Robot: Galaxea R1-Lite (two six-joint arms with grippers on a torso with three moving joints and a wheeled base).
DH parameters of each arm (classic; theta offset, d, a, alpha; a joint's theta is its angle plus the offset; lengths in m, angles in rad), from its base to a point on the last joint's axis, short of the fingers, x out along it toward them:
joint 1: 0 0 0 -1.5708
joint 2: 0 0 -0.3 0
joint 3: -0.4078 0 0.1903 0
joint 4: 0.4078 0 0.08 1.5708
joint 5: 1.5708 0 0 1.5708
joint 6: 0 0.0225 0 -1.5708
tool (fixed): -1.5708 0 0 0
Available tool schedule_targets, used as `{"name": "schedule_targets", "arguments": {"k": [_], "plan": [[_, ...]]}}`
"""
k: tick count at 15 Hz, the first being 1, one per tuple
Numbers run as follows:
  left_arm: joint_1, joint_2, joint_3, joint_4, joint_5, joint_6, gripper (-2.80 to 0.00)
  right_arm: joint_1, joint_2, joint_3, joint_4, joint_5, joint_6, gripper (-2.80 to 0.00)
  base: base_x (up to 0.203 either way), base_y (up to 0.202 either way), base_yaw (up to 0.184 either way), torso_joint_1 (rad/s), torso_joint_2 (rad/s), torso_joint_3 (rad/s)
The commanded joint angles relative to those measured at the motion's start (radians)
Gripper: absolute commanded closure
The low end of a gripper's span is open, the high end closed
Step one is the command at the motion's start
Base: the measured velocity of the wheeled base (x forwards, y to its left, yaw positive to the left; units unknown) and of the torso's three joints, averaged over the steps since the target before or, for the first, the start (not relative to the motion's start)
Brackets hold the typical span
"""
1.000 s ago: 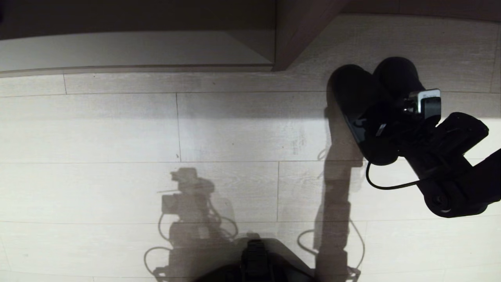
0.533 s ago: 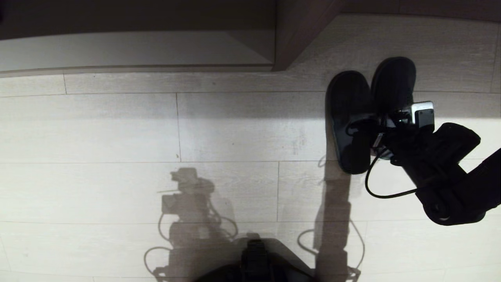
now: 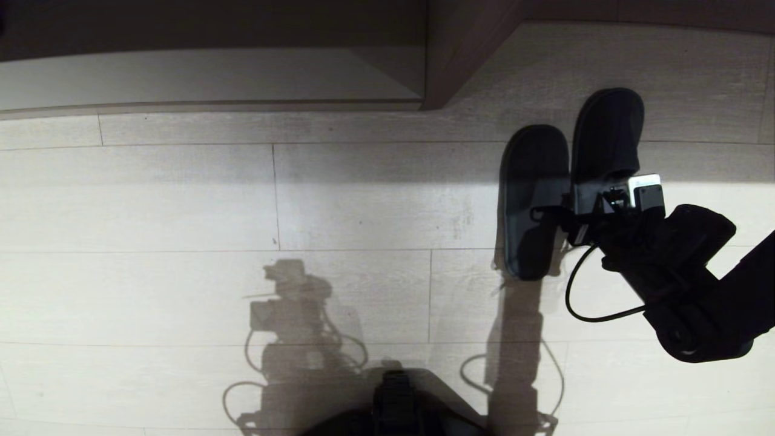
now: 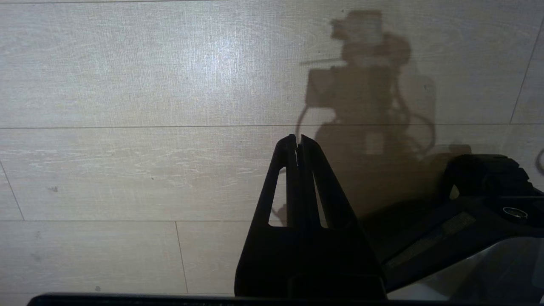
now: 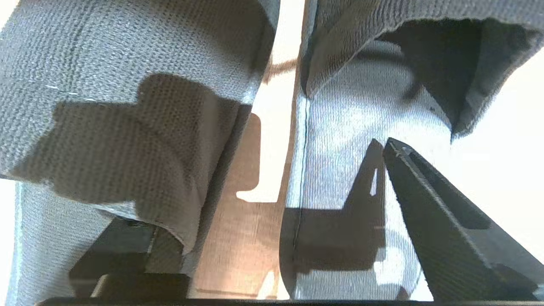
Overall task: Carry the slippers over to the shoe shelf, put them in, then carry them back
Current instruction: Place the slippers on the floor
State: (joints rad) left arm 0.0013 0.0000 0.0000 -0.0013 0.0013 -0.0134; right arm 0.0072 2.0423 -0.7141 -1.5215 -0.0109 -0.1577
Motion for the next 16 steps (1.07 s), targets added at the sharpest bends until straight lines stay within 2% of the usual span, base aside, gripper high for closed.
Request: {"name": "schedule_targets", "arguments": {"k": [1, 6, 12, 15, 16], "plan": [[0.0, 0.0, 0.0, 0.0, 0.0, -0.002, 0.0, 0.0, -0.013, 0.019, -0.009, 0.001, -0.002, -2.8, 0.0, 0.0, 0.0, 0.0, 0.0, 0.0], [0.0, 0.0, 0.0, 0.0, 0.0, -0.001, 0.0, 0.0, -0.018, 0.097, -0.009, 0.011, -0.011, -2.8, 0.0, 0.0, 0.0, 0.0, 0.0, 0.0], [0.0, 0.0, 0.0, 0.0, 0.0, 0.0, 0.0, -0.025, 0.013, 0.088, -0.009, 0.002, -0.007, -2.8, 0.0, 0.0, 0.0, 0.0, 0.0, 0.0], [0.0, 0.0, 0.0, 0.0, 0.0, 0.0, 0.0, -0.027, 0.007, 0.065, 0.009, 0.003, 0.118, -2.8, 0.0, 0.0, 0.0, 0.0, 0.0, 0.0], [0.0, 0.0, 0.0, 0.0, 0.0, 0.0, 0.0, -0.027, 0.008, 0.062, 0.021, 0.005, 0.137, -2.8, 0.0, 0.0, 0.0, 0.0, 0.0, 0.0]]}}
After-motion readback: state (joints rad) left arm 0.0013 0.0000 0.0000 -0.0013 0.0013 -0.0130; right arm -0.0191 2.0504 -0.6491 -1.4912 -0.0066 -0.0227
